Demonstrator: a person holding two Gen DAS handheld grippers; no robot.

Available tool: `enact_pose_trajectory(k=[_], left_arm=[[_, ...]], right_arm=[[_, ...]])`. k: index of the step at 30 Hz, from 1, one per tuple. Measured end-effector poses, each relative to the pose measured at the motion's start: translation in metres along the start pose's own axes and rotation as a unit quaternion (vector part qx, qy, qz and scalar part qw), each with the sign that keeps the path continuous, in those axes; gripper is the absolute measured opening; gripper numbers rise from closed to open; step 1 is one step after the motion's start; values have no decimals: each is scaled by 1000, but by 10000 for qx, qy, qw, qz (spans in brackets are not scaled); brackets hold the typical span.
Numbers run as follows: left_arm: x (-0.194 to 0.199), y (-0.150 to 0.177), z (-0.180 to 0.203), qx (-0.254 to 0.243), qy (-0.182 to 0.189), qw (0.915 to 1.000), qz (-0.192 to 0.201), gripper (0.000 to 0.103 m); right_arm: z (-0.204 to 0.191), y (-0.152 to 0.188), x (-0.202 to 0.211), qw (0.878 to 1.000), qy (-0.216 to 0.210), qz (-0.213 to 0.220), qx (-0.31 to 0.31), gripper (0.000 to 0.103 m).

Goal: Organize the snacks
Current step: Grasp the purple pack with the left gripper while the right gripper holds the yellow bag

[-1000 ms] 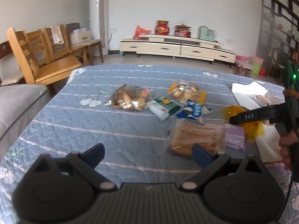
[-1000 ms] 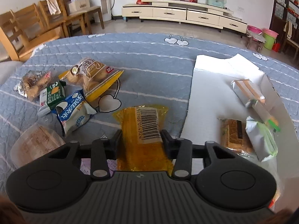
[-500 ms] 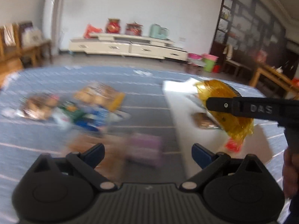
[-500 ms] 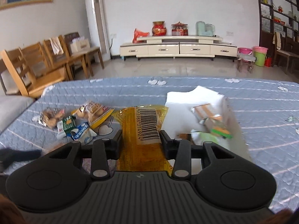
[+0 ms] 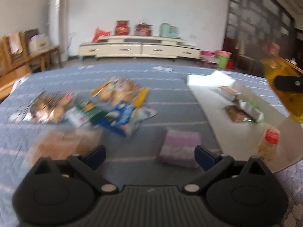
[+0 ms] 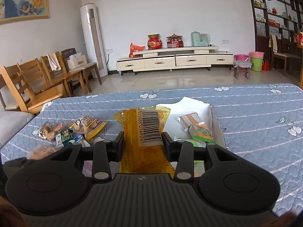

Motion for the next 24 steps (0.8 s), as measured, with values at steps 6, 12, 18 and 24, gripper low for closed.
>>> enact_pose_trajectory(k=[6,12,18,24], left_arm=[[-34,8,45,-727,82,9970,-269,97],[-44,7,43,-486,38,9980,-406,53],[-18,8,41,-603,-207,9976,-283,52],[16,0,36,-486,-471,9977,-23,52]], right_arm=[[-6,-1,8,10000,-44,22,76,49],[-4,3,16,9999,6,17,134,49],[-11,6,19,9999,-45,2,161,47],[-19,12,21,9990,-131,-127,420,40]])
Point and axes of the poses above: each gripper's, at about its wrist camera, not at the fingertips, and x roughly against the way its jaws point, z to its right, y to its underside, the point moved 8 cm from there along -x, roughly the way its jaws point, and after that the axes turned 12 degrees about x, right-handed, at the moved point
